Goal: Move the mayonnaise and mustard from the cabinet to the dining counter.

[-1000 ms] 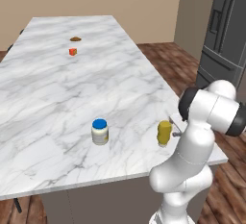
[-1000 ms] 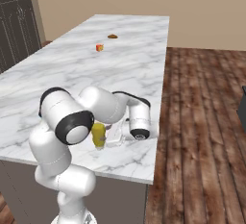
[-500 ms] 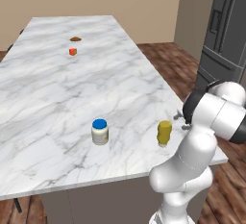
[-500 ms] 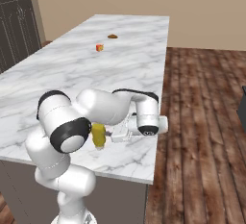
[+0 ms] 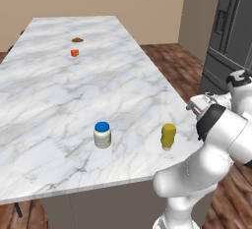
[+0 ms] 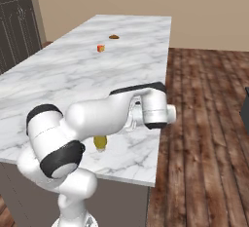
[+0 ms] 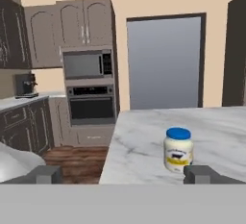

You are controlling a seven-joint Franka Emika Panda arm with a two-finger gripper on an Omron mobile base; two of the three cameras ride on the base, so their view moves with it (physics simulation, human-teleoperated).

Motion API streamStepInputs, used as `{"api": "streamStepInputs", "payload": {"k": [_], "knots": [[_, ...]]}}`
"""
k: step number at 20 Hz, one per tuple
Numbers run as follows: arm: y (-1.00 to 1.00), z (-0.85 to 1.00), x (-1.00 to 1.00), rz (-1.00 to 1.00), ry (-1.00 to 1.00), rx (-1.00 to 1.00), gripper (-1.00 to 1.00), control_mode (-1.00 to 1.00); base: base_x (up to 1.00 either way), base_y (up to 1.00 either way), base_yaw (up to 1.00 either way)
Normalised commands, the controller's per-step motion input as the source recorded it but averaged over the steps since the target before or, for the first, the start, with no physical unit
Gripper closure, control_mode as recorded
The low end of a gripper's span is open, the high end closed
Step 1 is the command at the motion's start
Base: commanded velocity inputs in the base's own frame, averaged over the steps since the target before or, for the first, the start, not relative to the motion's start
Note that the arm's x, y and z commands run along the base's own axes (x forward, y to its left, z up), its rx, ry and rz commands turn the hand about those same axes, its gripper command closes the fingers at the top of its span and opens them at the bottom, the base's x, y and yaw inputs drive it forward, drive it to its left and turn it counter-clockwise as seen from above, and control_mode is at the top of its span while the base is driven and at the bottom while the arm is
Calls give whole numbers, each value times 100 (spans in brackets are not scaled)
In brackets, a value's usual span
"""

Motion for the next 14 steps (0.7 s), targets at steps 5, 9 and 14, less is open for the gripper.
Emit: {"api": "streamStepInputs", "payload": {"k": [5,9,14], "knots": [[10,100,-45,-9,-12,0,-100,-100,0,0,0],[47,100,-36,-18,-7,-2,-100,-100,0,0,0],[60,95,-39,-31,1,-9,-100,-100,0,0,0]]}}
